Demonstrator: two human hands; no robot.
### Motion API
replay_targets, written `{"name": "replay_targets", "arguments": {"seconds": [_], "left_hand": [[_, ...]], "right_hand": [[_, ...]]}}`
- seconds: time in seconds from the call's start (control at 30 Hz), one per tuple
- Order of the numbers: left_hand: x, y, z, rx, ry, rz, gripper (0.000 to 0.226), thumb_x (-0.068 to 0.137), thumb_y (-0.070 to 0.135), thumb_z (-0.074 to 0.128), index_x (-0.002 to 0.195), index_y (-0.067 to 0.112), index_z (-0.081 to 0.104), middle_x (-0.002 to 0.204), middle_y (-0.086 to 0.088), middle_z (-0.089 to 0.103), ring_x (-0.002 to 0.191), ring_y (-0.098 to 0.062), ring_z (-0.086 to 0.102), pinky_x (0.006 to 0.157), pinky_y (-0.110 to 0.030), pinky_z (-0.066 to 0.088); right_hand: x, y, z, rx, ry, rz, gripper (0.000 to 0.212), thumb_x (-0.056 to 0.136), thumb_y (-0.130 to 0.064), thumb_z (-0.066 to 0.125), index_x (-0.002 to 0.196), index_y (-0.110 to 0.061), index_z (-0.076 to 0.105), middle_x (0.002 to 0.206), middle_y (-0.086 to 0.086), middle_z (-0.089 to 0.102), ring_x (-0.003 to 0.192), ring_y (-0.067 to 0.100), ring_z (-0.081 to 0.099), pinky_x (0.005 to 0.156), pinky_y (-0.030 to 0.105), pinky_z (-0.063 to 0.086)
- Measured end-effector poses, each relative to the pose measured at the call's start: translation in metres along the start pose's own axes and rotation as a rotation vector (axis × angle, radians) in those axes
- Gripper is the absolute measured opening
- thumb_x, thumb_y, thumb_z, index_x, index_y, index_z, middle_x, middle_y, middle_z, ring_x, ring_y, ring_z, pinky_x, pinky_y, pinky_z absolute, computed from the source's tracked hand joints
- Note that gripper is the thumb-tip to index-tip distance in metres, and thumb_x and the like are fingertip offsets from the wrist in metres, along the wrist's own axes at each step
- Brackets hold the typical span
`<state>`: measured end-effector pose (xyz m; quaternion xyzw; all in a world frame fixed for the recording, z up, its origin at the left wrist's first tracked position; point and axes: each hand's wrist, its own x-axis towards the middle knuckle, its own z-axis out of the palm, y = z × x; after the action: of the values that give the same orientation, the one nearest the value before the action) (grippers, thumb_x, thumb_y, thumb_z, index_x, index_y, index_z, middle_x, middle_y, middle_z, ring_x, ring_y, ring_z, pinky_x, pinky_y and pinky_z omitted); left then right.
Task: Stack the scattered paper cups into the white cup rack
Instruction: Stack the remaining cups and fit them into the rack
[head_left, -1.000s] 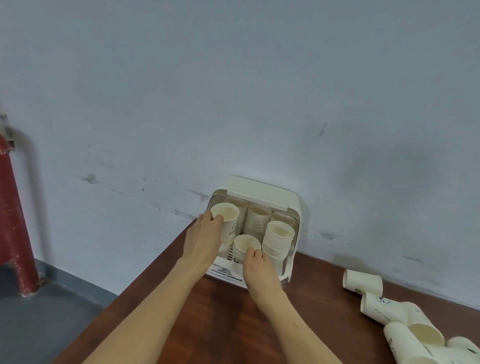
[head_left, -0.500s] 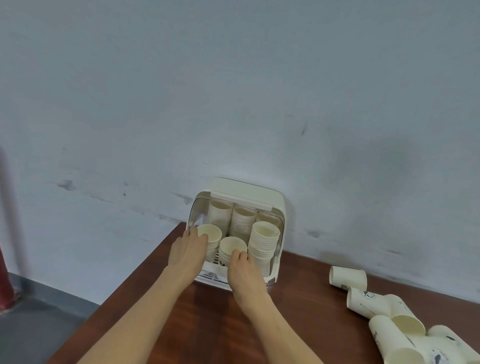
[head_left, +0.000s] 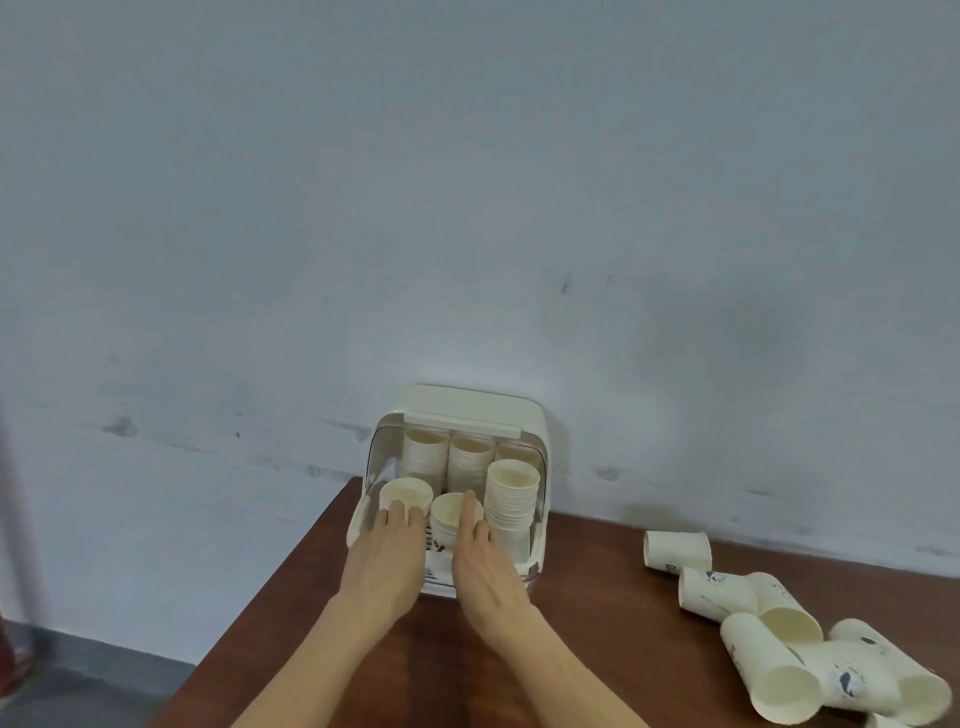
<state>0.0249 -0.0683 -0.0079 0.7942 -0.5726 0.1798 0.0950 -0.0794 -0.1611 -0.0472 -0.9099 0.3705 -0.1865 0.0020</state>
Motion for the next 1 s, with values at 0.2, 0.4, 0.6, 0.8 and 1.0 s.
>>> {"name": "replay_targets", "arguments": {"seconds": [0.2,0.4,0.6,0.8,1.0], "left_hand": [[-0.027,0.017,-0.015,-0.201,0.036,-0.012,0.036,0.084,0.010,0.054,0.119,0.015,0.052,0.103,-0.005,0.053,0.095,-0.024,0.056,0.059,-0.033,0.045],[-0.048,0.043,-0.042,-0.449,0.032,-0.052,0.038,0.097,0.018,0.038,0.134,0.022,0.044,0.128,0.004,0.051,0.108,-0.022,0.056,0.077,-0.036,0.046],[-0.078,0.071,-0.040,-0.590,0.058,-0.031,0.040,0.097,0.027,0.042,0.137,0.027,0.044,0.122,0.008,0.053,0.111,-0.017,0.054,0.082,-0.036,0.048],[-0.101,0.106,-0.038,-0.674,0.031,0.020,0.038,0.096,0.029,0.045,0.135,0.029,0.046,0.118,0.012,0.052,0.110,-0.012,0.055,0.088,-0.036,0.048],[-0.108,0.144,-0.033,-0.703,-0.010,0.070,0.039,0.095,0.030,0.047,0.134,0.029,0.049,0.115,0.012,0.052,0.104,-0.011,0.058,0.087,-0.033,0.048]], "right_hand": [[-0.056,0.008,-0.025,0.080,-0.016,-0.010,0.084,0.082,0.010,0.038,0.153,-0.006,-0.005,0.151,0.015,0.025,0.131,0.030,0.039,0.101,0.035,0.043],[-0.105,0.020,-0.057,0.124,0.009,0.119,0.061,0.093,-0.009,0.037,0.150,-0.012,0.016,0.134,0.006,0.043,0.116,0.023,0.048,0.092,0.035,0.045],[-0.153,0.031,-0.086,0.214,0.057,0.191,0.058,0.100,-0.021,0.036,0.152,-0.010,0.013,0.144,0.006,0.039,0.131,0.023,0.040,0.105,0.032,0.036],[-0.194,0.055,-0.092,0.229,0.173,0.264,0.051,0.100,-0.026,0.036,0.149,-0.016,0.023,0.126,-0.001,0.050,0.113,0.017,0.051,0.093,0.029,0.043],[-0.221,0.073,-0.100,0.321,0.264,0.358,0.048,0.101,-0.024,0.037,0.147,-0.017,0.029,0.121,-0.005,0.051,0.110,0.015,0.052,0.090,0.026,0.042]]}}
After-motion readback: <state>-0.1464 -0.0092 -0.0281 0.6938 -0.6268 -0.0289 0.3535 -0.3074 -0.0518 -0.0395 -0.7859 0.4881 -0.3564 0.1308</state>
